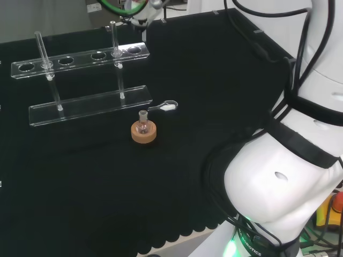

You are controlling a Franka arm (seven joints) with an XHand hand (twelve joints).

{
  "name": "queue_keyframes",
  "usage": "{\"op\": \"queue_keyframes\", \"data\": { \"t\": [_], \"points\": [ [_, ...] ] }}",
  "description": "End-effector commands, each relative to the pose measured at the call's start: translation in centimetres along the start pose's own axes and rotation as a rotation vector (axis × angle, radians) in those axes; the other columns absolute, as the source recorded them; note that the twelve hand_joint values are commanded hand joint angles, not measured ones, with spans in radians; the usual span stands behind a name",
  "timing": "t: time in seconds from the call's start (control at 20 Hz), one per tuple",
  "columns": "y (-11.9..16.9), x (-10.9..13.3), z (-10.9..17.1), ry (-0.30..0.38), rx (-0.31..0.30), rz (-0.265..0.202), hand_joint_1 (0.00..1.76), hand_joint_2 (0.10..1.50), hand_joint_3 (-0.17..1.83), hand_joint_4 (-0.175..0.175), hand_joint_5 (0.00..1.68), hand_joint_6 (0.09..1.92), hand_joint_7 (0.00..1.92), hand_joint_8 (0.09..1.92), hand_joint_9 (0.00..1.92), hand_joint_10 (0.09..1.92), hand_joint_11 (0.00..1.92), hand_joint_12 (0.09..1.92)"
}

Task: Place the funnel on the round-bottom flask.

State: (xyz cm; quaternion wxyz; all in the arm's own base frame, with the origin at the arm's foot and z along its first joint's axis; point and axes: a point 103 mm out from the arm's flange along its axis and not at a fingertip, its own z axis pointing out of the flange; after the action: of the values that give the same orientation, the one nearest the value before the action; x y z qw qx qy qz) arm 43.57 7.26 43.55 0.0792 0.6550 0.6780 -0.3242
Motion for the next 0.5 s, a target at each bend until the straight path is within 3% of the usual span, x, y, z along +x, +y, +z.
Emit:
{"op": "queue_keyframes", "data": {
  "t": [0.05,0.5],
  "points": [
    [-1.7,2.4,3.0,0.005,0.055,-0.011,0.85,0.72,0.65,0.006,0.66,0.57,0.67,0.54,1.06,0.38,0.64,1.22],
    [-1.5,3.9,5.4,-0.01,0.093,-0.025,0.86,0.72,0.65,0.006,0.66,0.58,0.68,0.54,1.08,0.37,0.65,1.22]
  ]
}}
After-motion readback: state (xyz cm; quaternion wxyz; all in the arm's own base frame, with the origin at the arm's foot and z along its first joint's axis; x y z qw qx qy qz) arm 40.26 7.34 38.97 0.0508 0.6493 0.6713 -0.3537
